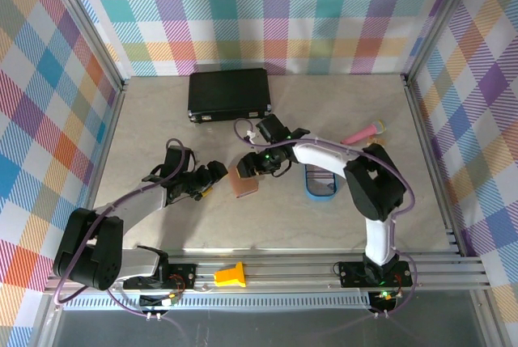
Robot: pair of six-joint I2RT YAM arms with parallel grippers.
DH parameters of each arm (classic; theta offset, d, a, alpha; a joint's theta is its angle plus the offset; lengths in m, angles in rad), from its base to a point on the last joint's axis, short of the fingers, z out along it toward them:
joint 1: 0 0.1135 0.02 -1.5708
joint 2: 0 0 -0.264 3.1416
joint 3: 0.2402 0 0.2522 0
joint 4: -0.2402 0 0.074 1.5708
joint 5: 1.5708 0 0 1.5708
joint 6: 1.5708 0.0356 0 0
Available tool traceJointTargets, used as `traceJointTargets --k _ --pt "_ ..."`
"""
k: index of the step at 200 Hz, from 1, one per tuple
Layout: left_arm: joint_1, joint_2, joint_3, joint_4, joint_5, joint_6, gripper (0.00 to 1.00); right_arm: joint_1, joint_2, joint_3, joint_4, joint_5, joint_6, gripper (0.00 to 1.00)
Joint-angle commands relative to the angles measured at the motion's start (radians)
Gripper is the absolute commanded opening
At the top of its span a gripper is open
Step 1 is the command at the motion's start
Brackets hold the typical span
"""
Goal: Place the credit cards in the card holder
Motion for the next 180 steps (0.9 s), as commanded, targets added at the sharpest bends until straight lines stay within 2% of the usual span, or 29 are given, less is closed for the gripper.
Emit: traceJointTargets --k 1,31,73,123,180 --pt "-0.012 0.016 -0.005 0.022 0.018 0.007 0.81 -0.004 0.072 0.067 -0.076 0.071 -0.014 0.53" --pt "-0.013 0.008 -0.009 0.022 0.006 0.007 0.80 -0.004 0.131 0.136 -0.110 0.108 -0.040 0.52" --pt "-0.013 0.010 -0.011 0.020 -0.004 0.009 0.80 -0.002 0.141 0.119 -0.096 0.137 -0.013 0.50" --pt "-0.015 0.033 0.000 0.023 0.006 0.008 0.80 0.016 0.110 0.022 -0.049 0.112 0.042 0.43" --pt "-0.037 0.040 0.009 0.024 0.010 0.017 0.80 0.029 -0.050 -0.200 0.032 0.101 0.155 0.37"
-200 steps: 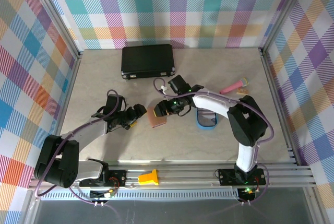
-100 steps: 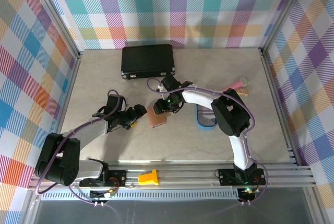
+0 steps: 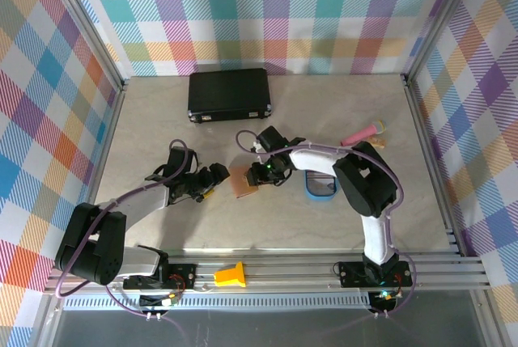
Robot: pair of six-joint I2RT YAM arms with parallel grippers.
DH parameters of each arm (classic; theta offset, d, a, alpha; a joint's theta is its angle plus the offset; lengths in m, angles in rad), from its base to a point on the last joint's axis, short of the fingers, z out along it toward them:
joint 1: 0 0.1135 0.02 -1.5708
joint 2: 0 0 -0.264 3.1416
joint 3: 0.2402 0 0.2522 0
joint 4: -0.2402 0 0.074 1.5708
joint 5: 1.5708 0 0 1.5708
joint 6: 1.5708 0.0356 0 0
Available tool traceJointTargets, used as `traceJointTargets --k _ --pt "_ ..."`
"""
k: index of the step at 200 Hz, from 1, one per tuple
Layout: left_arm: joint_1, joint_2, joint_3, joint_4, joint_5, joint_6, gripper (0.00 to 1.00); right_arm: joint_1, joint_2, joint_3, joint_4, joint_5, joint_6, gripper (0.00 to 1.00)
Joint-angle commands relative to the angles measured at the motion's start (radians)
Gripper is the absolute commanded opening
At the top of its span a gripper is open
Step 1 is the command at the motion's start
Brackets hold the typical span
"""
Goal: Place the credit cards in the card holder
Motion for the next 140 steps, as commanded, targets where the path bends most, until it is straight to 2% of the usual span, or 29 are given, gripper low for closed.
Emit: traceJointTargets --k 1,36,70,126,140 --pt "-0.018 0.008 0.009 0.022 0.009 0.013 0.80 0.012 -0.078 -0.078 -0.011 -0.012 0.064 0.37" --pt "-0.023 0.021 0.015 0.031 0.017 0.022 0.75 0.012 -0.146 -0.087 -0.034 0.043 0.056 0.38" --pt "-0.047 0.058 0.039 0.068 0.034 0.017 0.66 0.009 -0.096 0.017 -0.083 0.044 0.006 0.40" --pt "-0.074 0.169 0.120 0.098 -0.030 0.050 0.50 -0.022 -0.065 0.088 -0.079 0.012 -0.006 0.41" --pt "-0.083 0.202 0.161 0.056 -0.064 0.077 0.47 -0.036 -0.070 0.077 -0.074 0.001 -0.003 0.41"
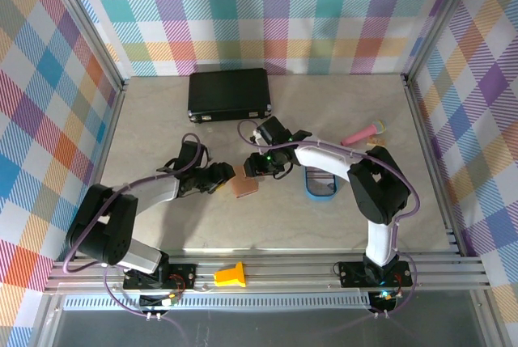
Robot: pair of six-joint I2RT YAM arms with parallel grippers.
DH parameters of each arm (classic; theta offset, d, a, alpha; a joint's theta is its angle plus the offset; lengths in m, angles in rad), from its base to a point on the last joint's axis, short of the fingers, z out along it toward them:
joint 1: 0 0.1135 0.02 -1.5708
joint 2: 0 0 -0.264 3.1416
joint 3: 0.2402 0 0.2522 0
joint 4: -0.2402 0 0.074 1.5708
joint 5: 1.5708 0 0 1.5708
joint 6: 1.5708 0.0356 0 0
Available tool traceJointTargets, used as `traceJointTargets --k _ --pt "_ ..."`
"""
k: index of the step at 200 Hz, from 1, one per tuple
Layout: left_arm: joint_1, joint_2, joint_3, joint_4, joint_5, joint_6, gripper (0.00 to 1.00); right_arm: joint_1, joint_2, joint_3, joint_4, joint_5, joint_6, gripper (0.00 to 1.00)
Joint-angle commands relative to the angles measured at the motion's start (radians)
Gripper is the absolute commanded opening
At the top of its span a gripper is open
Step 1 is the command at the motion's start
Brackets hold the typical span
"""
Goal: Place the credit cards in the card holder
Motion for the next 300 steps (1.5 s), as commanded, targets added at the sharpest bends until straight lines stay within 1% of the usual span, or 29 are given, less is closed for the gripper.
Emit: traceJointTargets --k 1,15,29,64,119,137,167,190,213,230,237,272,300 --pt "-0.022 0.049 0.068 -0.019 -0.052 0.048 0.47 -0.024 0.015 0.007 -0.016 -0.026 -0.012 0.41" --pt "-0.033 0.078 0.107 -0.069 -0.087 0.075 0.46 -0.039 0.001 -0.009 -0.009 -0.027 -0.010 0.41" --pt "-0.042 0.103 0.129 -0.082 -0.098 0.095 0.45 -0.052 -0.013 -0.025 0.002 -0.032 -0.009 0.41" --pt "-0.053 0.161 0.164 -0.088 -0.081 0.098 0.41 -0.082 -0.028 -0.052 0.015 -0.052 -0.002 0.42" --pt "-0.076 0.208 0.215 -0.054 -0.049 0.105 0.42 -0.119 -0.057 -0.091 0.029 -0.070 -0.007 0.42" --pt "-0.080 0.194 0.222 -0.067 -0.054 0.103 0.42 -0.126 -0.073 -0.109 0.031 -0.066 -0.006 0.42" --pt "-0.079 0.128 0.199 -0.123 -0.098 0.098 0.42 -0.118 -0.097 -0.130 0.035 -0.067 0.022 0.41" --pt "-0.079 0.106 0.170 -0.109 -0.039 0.079 0.41 -0.064 -0.090 -0.096 -0.012 -0.003 0.052 0.41" --pt "-0.080 0.108 0.133 -0.062 0.032 0.033 0.33 -0.029 -0.063 -0.063 -0.053 0.046 0.131 0.38" --pt "-0.080 0.104 0.085 0.018 0.067 -0.007 0.23 -0.006 -0.044 -0.047 -0.046 0.053 0.171 0.34" --pt "-0.080 0.107 0.074 0.025 0.069 -0.011 0.22 0.007 -0.035 -0.033 -0.054 0.062 0.182 0.34" --pt "-0.080 0.149 0.061 0.018 0.060 0.013 0.07 0.049 0.019 0.052 -0.112 0.119 0.231 0.34" --pt "-0.080 0.188 0.058 0.029 0.056 0.033 0.03 0.073 0.063 0.116 -0.178 0.190 0.252 0.35"
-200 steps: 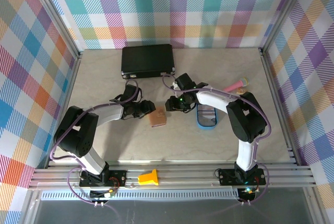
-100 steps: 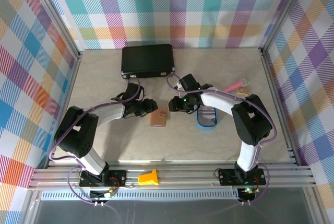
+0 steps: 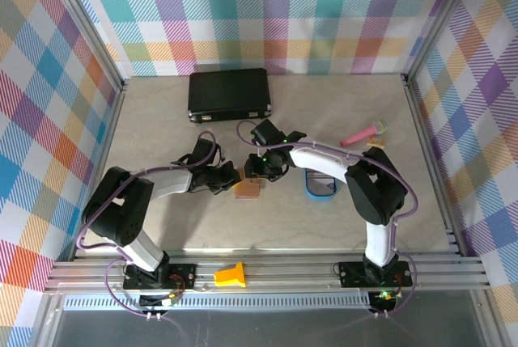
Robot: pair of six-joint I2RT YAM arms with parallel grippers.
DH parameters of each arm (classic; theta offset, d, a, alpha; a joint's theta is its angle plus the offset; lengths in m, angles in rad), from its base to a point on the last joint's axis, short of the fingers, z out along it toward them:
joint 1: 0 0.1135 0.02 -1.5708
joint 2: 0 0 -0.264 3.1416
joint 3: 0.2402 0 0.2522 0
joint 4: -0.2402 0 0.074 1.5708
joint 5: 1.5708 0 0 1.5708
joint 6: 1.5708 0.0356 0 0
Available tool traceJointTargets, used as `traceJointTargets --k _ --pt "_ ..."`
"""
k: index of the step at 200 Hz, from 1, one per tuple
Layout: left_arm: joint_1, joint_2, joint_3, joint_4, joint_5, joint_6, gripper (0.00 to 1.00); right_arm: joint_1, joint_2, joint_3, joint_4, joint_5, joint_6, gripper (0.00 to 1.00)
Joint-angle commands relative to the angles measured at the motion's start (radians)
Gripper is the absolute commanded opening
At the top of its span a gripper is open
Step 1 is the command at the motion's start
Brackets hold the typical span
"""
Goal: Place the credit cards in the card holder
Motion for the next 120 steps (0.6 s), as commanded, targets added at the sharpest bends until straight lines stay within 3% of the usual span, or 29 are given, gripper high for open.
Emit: traceJointTargets --k 1,120 --pt "-0.011 0.045 -0.014 0.017 0.013 0.016 0.03 0.019 0.042 0.065 -0.093 0.079 0.046 0.35" --pt "-0.010 0.065 -0.106 0.167 0.016 -0.064 0.00 0.062 0.211 0.226 -0.232 0.146 0.068 0.34"
